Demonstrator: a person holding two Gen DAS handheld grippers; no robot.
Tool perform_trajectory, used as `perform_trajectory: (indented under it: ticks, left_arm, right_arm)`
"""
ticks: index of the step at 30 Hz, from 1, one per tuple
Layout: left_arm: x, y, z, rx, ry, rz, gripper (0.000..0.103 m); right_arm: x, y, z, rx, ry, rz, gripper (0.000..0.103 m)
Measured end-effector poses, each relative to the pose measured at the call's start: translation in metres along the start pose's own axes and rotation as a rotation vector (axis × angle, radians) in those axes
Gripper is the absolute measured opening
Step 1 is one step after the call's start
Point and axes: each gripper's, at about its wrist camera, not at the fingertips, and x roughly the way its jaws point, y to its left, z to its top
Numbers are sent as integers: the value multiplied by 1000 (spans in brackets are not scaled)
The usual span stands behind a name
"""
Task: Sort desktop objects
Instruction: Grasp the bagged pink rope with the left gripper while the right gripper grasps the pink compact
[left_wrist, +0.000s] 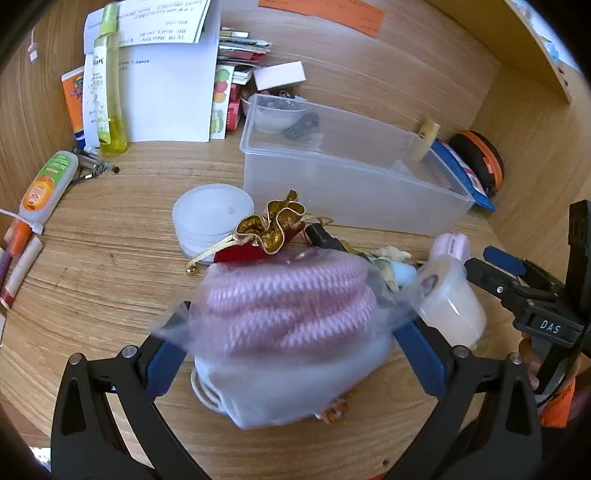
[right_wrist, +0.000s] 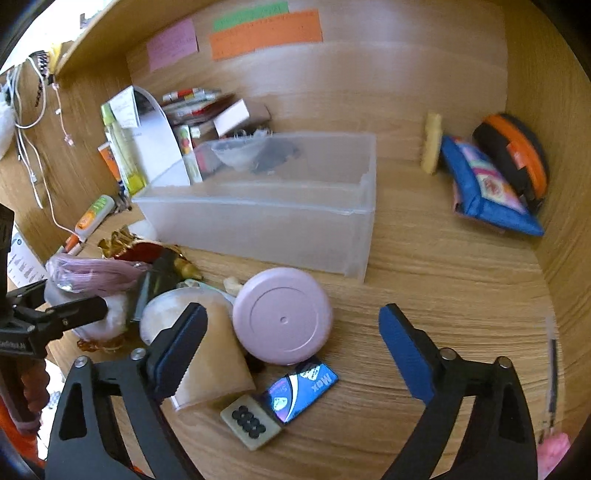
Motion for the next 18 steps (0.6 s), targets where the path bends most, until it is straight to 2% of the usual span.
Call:
perform_trajectory:
  ticks: [6,10,14,18]
  left_arm:
    - [4,8,6,-69,-14,42,103]
    - [-1,18,8,-115,-48,79,103]
    - [-1,28,9,-168,-60,74,103]
    - [4,27,11,-184,-65,79,100]
  right_arm:
    - [18,-12,3,44,60,38,88]
    - [21,-14,2,50,64,44,88]
    - [28,-12,3,36,75,37,88]
    - [39,-8,3,28,110,55,73]
